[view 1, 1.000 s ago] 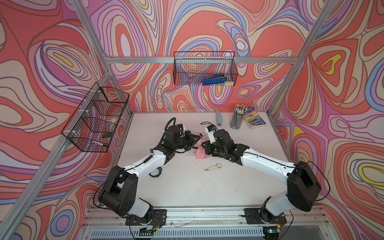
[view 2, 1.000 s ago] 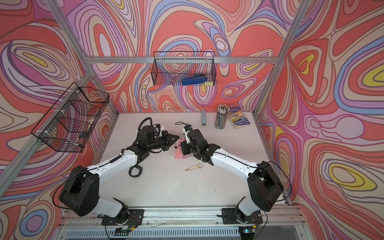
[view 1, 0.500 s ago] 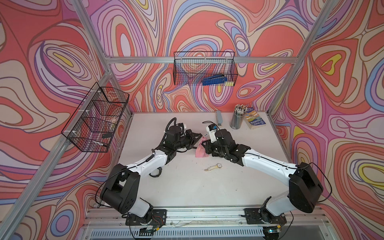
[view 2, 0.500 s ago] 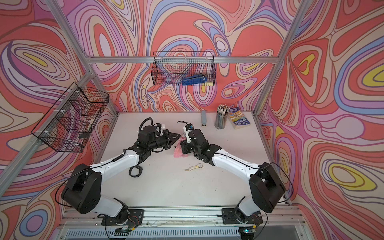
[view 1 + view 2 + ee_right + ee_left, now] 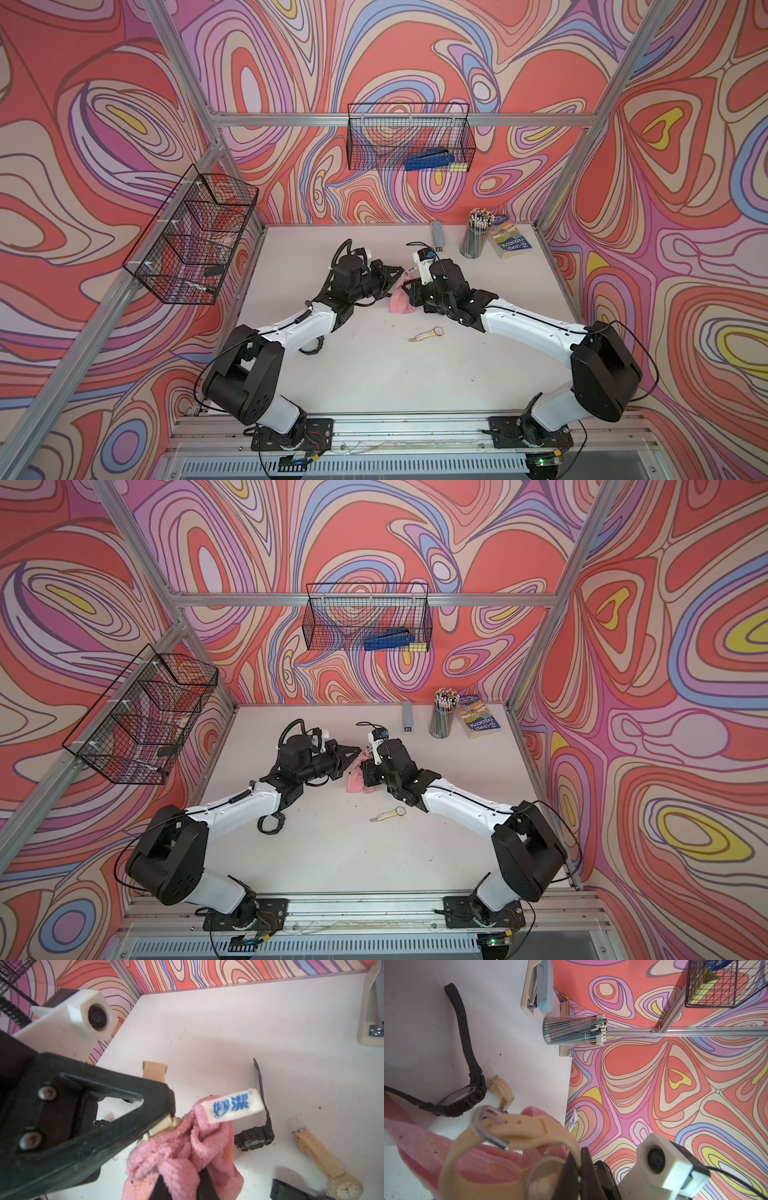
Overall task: Wipe the watch dial
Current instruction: Wipe the dirt from the watch dial.
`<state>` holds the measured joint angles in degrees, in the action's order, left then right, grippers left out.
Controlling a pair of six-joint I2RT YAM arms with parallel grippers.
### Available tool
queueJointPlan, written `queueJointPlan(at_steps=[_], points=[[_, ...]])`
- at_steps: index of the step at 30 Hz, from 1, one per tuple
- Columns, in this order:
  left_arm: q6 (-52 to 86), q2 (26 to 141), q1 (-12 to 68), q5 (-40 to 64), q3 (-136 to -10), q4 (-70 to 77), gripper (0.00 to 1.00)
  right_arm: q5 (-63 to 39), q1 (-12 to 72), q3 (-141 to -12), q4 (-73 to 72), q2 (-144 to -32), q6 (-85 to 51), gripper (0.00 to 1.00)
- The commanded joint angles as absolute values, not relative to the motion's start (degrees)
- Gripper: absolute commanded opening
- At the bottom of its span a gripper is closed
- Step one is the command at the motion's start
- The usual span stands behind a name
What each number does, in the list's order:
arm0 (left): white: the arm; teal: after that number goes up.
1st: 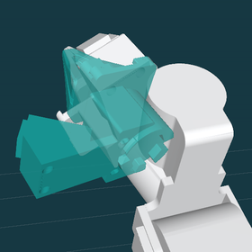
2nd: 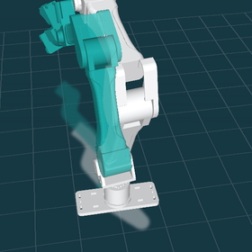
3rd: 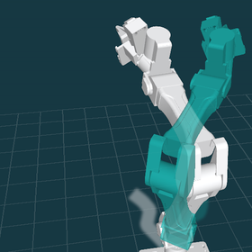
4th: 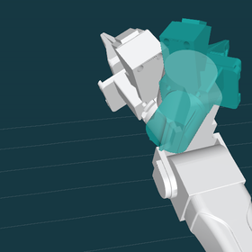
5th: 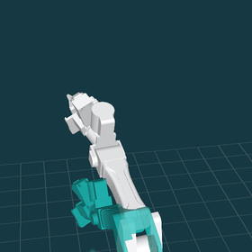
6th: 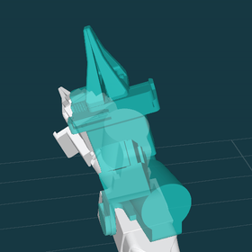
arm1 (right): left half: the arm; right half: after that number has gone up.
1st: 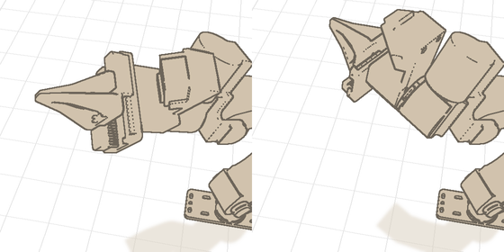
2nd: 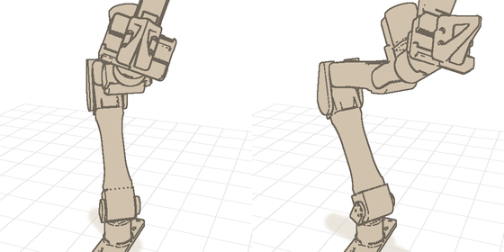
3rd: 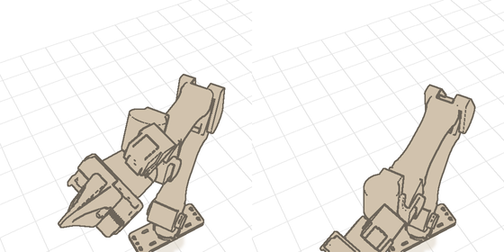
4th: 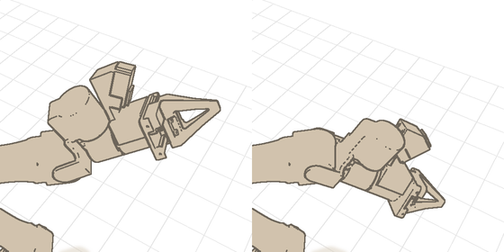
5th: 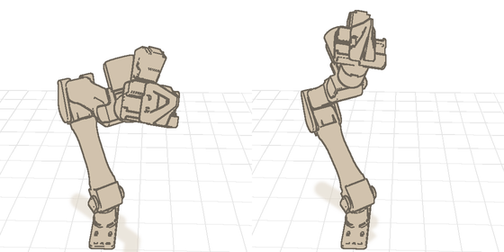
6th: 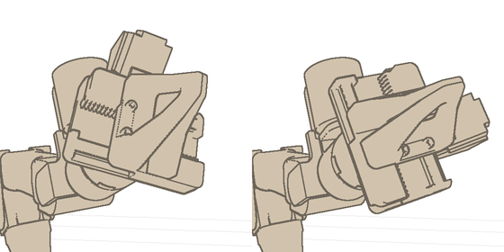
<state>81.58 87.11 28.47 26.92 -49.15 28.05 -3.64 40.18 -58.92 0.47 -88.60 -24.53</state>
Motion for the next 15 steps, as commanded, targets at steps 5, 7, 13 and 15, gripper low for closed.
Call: queueJointPlan(at_steps=[5,7,13,15], points=[[82.5,88.8,31.8,33.4,-47.5,27.0,0.00,-8.1,42.5,-61.3,-14.3,-86.0,-25.4,0.00],[82.4,88.9,31.9,33.4,-47.1,27.1,0.00,-7.1,42.5,-60.7,-15.2,-84.8,-25.4,0.00],[82.3,88.6,32.3,33.2,-45.7,26.8,0.00,-6.2,42.5,-61.4,-16.0,-82.8,-25.2,0.00],[82.2,88.5,32.4,33.0,-45.2,26.7,0.00,-7.1,42.5,-61.7,-17.1,-82.6,-25.9,0.00]])
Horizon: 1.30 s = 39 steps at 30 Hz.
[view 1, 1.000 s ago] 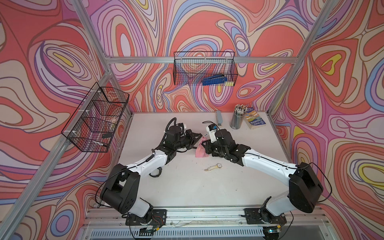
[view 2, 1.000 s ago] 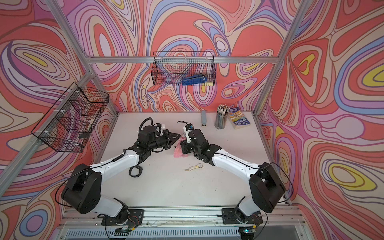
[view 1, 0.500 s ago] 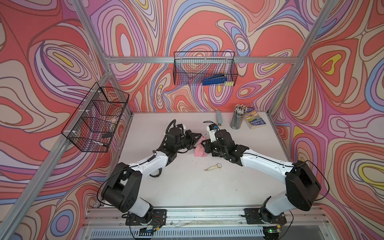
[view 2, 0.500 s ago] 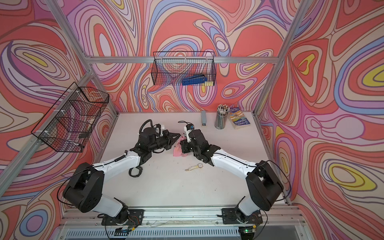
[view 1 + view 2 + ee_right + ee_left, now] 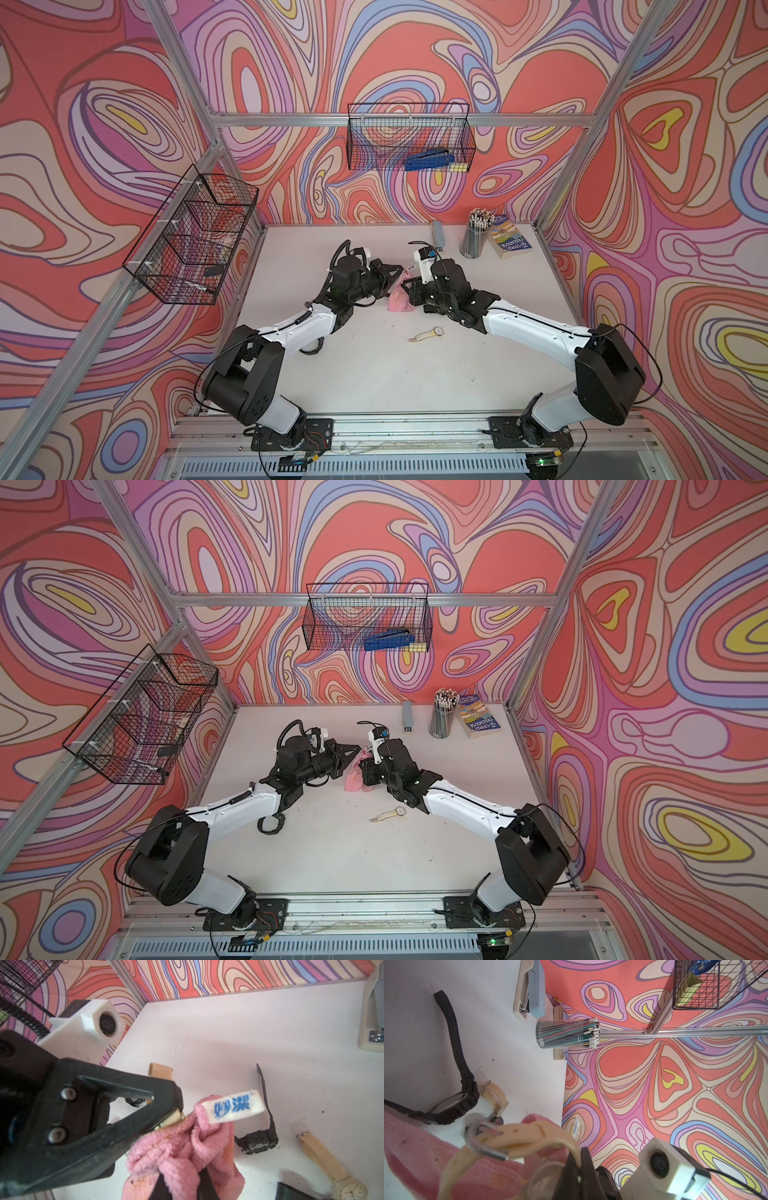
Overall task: Wipe the watch dial
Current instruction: Wipe the dirt from the watch dial.
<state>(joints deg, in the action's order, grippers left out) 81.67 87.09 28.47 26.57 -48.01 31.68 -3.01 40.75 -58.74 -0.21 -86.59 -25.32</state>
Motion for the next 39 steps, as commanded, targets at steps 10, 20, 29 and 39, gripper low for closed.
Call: queueJointPlan(at_steps=[10,20,29,39], points=[[83.0,89.4,33.3,33.0,-45.3,28.4,0.00,-6.3,42.4,-63.5,-16.3,-84.1,-28.0,0.00],[83.3,87.7,30.4,34.4,-45.8,27.9,0.00,-4.2,34.8,-60.1,-8.3,-79.8,-31.3,0.00],[83.0,86.6,28.7,35.9,-48.2,26.4,0.00,-5.2,34.1,-52.1,-0.3,-75.6,-27.3,0.00],[85.8,87.9,28.7,37.0,-47.9,29.9,0.00,-8.9,36.2,-47.0,2.9,-72.2,-22.7,0.00]])
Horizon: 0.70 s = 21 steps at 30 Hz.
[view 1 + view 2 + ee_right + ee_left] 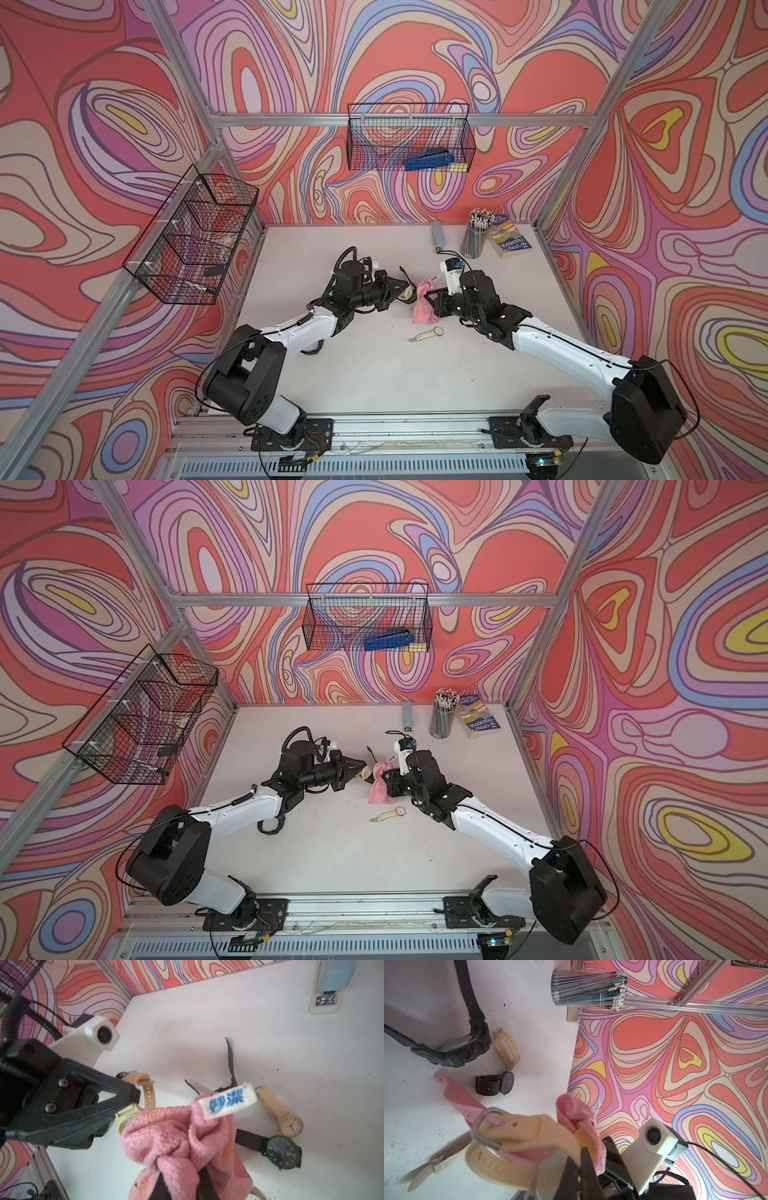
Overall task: Wipe the watch dial
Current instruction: Wipe the dirt from the watch dial.
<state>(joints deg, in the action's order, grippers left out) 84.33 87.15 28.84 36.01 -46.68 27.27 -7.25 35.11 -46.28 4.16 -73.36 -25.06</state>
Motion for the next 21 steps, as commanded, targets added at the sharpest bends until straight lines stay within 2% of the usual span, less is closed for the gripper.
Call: queueJointPlan(at_steps=[1,17,21], points=[[85.7,87.8,28.8,36.9,-48.0,29.7,0.00,-9.1,36.7,-47.5,2.5,-72.7,-22.6,0.00],[90.0,90.2,30.5,35.6,-46.4,35.4,0.00,-13.2,38.4,-54.0,-12.1,-84.6,-27.6,0.00],[91.1,90.4,30.4,35.7,-46.4,36.9,0.00,-10.6,39.5,-54.5,-9.0,-86.2,-27.7,0.00]])
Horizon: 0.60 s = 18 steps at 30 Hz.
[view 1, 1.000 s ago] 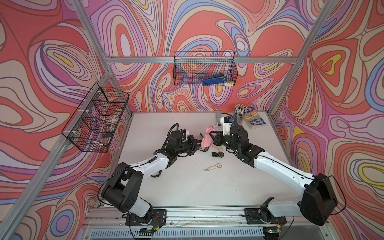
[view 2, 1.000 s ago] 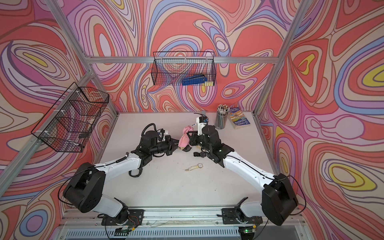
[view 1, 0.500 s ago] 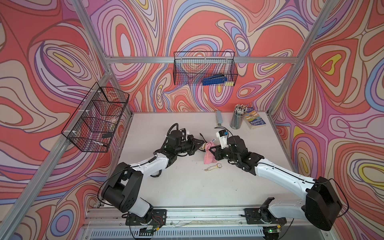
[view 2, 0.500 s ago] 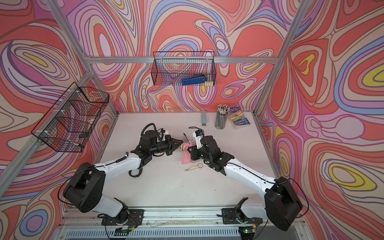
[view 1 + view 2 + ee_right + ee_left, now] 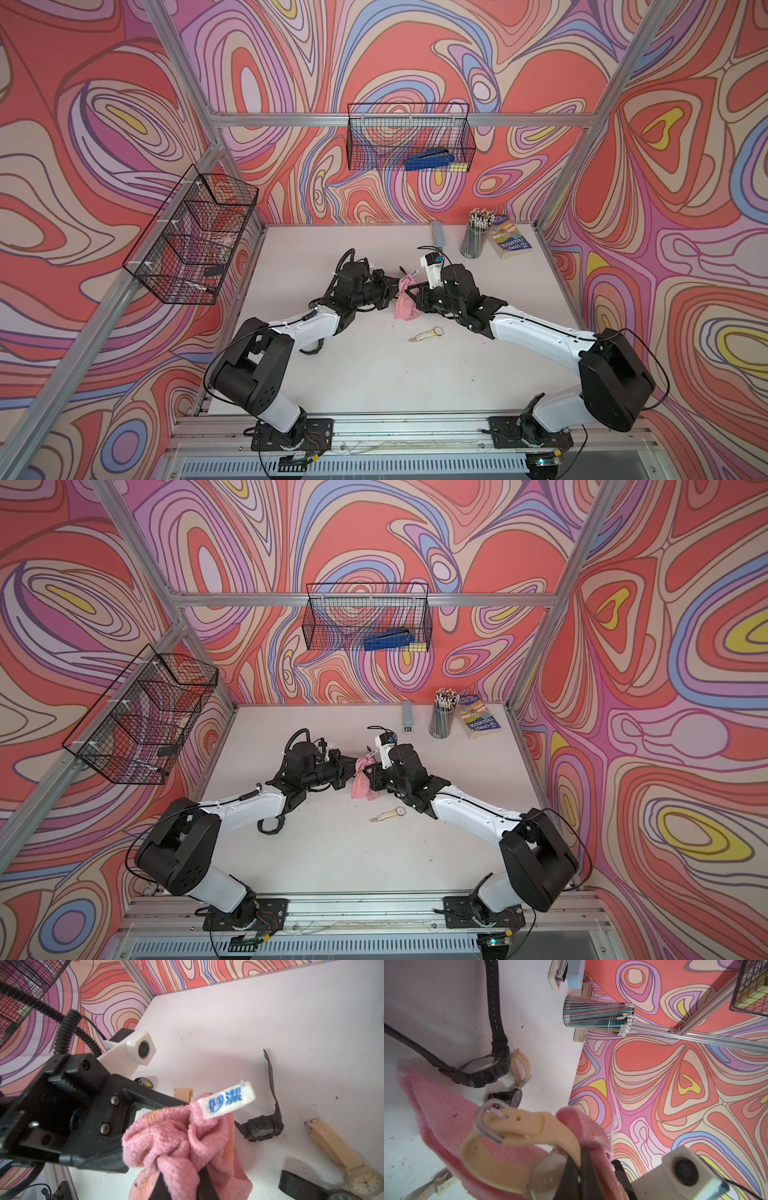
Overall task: Wipe the watch dial
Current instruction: Wipe the dirt from the watch dial.
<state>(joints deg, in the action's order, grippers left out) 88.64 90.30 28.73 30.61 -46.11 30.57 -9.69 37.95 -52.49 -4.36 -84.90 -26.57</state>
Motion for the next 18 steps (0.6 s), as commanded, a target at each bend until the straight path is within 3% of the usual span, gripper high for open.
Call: queueJointPlan(at_steps=[1,6,18], points=[[90.8,90.1,30.3,35.9,-46.6,36.5,0.00,-9.4,39.5,-53.6,-8.5,-85.8,-28.1,0.00],[87.8,88.2,29.8,36.0,-47.6,31.5,0.00,-3.1,37.5,-50.4,-4.2,-81.3,-28.5,0.00],[85.2,86.7,29.1,36.7,-49.0,27.0,0.00,-5.1,37.5,-47.4,1.6,-76.1,-23.7,0.00]])
